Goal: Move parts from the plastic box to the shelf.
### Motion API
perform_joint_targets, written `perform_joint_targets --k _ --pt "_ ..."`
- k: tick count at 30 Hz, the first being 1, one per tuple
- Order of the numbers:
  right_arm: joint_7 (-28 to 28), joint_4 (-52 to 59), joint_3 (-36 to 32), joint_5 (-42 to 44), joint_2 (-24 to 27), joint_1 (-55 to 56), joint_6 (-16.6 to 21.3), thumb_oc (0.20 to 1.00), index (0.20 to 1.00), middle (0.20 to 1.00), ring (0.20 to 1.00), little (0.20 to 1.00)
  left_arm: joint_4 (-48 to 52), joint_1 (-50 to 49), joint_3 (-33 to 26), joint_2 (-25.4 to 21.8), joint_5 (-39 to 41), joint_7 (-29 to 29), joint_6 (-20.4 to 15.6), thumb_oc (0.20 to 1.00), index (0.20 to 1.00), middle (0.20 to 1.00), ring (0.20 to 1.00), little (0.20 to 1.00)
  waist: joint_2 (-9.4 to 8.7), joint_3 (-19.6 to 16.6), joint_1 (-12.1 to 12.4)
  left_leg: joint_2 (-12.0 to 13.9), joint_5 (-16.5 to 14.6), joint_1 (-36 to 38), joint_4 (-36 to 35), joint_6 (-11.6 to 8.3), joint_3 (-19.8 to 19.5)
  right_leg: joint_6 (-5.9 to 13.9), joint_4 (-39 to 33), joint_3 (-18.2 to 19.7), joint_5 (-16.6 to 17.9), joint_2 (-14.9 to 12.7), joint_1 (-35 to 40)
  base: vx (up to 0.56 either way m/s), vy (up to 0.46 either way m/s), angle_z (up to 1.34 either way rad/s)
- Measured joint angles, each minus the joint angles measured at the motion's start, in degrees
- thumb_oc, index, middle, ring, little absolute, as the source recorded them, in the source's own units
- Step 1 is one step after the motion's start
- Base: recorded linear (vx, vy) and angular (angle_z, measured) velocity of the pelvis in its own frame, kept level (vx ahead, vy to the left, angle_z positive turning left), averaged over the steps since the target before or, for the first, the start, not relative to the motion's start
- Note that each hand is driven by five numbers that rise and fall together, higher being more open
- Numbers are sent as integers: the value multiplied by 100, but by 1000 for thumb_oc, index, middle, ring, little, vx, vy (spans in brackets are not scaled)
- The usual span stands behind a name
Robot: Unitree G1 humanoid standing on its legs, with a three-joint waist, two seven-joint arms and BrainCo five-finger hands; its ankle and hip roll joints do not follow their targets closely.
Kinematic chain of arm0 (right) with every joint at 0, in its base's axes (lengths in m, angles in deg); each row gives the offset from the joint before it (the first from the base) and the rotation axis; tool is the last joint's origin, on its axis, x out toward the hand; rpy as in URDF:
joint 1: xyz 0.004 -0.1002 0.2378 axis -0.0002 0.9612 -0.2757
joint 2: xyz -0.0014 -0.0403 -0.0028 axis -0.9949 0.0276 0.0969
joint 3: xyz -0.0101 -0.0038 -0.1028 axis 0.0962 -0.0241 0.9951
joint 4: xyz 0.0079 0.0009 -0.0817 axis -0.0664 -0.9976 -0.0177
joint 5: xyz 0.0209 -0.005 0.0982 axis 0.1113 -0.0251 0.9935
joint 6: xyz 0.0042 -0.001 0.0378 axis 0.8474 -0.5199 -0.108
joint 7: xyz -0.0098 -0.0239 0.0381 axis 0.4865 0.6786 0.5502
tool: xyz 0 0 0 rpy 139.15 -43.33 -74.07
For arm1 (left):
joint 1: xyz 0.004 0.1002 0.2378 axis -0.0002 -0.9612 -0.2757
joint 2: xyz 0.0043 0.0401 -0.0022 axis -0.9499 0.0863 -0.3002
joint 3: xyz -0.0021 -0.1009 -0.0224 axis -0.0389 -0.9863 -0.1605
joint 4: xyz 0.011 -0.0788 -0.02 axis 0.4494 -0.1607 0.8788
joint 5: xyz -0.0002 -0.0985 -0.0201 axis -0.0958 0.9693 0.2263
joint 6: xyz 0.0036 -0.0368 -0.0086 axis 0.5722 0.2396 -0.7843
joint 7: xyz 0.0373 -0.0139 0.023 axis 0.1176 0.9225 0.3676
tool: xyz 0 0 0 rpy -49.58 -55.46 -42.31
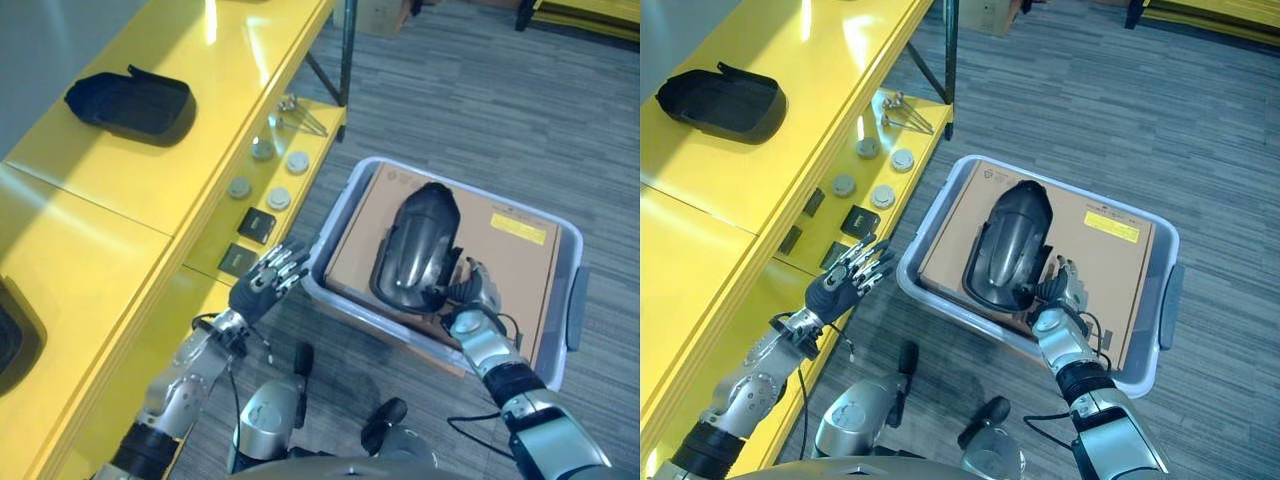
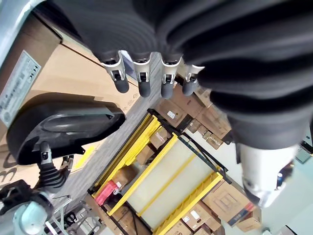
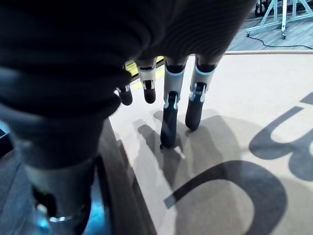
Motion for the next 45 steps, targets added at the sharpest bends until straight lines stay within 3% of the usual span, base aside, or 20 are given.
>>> perform_joint_targets --k 1,3,4,5,6,7,15,22,27,29,36,39,42,45 --pt "4 -8 1 5 9 -15 -2 1000 1000 1000 1000 1000 0 20 1 1 6 -1 -14 1000 1000 1000 1000 1000 3 1 -1 3 -10 -25 4 -15 -6 -2 15 2 -6 -1 -24 -47 -4 2" --pt "52 -93 2 4 43 -106 5 805 805 805 805 805 -4 67 1 1 9 -2 -54 1000 1000 1000 1000 1000 0 4 17 18 -15 -148 21 -46 -18 -28 90 6 -29 -4 -166 -51 -3 2" --pt "95 -179 5 5 46 -170 5 573 573 573 573 573 -10 72 1 1 9 -2 -54 1000 1000 1000 1000 1000 5 9 23 20 -9 -170 24 -46 -20 -28 102 6 -29 -4 -189 -67 -1 1" --pt "103 -210 13 5 59 -206 1 464 464 464 464 464 -35 74 3 1 9 -7 -66 1000 1000 1000 1000 1000 9 21 39 20 12 -174 33 -18 -22 -30 118 6 -34 -5 -195 -59 -1 1" --pt "99 -232 30 1 83 -236 -5 294 294 294 294 294 -56 85 9 1 10 -8 -82 1000 1000 1000 1000 1000 9 37 52 21 6 -186 45 -26 -27 -35 133 5 -46 -9 -207 -38 1 2" --pt "104 -246 70 -5 111 -273 -15 200 200 200 200 200 -62 102 18 -1 12 -8 -103 1000 1000 1000 1000 1000 12 81 59 23 5 -186 60 -27 -34 -56 154 4 -67 -12 -207 -30 -2 5" --pt "65 -436 238 -379 387 -680 -261 200 200 200 200 200 -174 306 60 -3 18 -56 -125 1000 1000 1000 1000 1000 -1 214 97 23 49 -376 130 -7 -130 -45 289 -13 -121 -27 -384 -44 -15 4" --pt "63 -630 241 -373 404 -806 -241 200 200 200 200 200 -209 418 77 -24 113 -146 -190 1000 1000 1000 1000 1000 -71 269 109 35 26 -461 213 -39 -193 -69 361 -111 -190 -24 -398 -34 -29 7" --pt "115 -619 227 -129 437 -795 -144 200 200 200 200 200 -210 445 77 -26 113 -157 -196 1000 1000 1000 1000 1000 -75 271 113 34 28 -452 206 -38 -197 -69 356 -114 -187 -21 -387 -2 -17 1" --pt "266 -581 164 274 436 -742 67 200 200 200 200 200 -209 446 64 -28 112 -174 -197 1000 1000 1000 1000 1000 -74 271 105 37 28 -435 203 -37 -196 -100 342 -113 -165 -11 -368 19 -15 0" --pt "401 1224 -516 1239 200 217 426 200 200 200 200 200 326 238 -298 -151 109 -181 -174 1000 1000 1000 1000 1000 -71 273 63 27 6 144 -27 -37 -152 -92 90 -113 -124 33 186 80 -21 -3" --pt "451 2009 -782 1430 -60 518 623 200 200 200 200 200 533 160 -419 -158 98 -117 -13 1000 1000 1000 1000 1000 -72 220 -101 18 -126 398 -21 -67 -87 -53 -21 -50 -97 50 457 128 -40 -10" --pt "448 2249 -939 1443 -166 537 654 200 200 200 200 200 533 156 -422 -157 58 -68 163 1000 1000 1000 1000 1000 -83 62 -164 41 -134 505 -42 -60 28 -63 -133 55 -35 91 526 117 -55 -21" --pt "447 2315 -957 1441 -266 561 660 200 200 200 200 200 523 153 -421 -149 -4 158 347 1000 1000 1000 1000 1000 -164 -421 -254 80 -146 715 -210 -78 173 -60 -310 181 8 165 630 69 -69 -23"
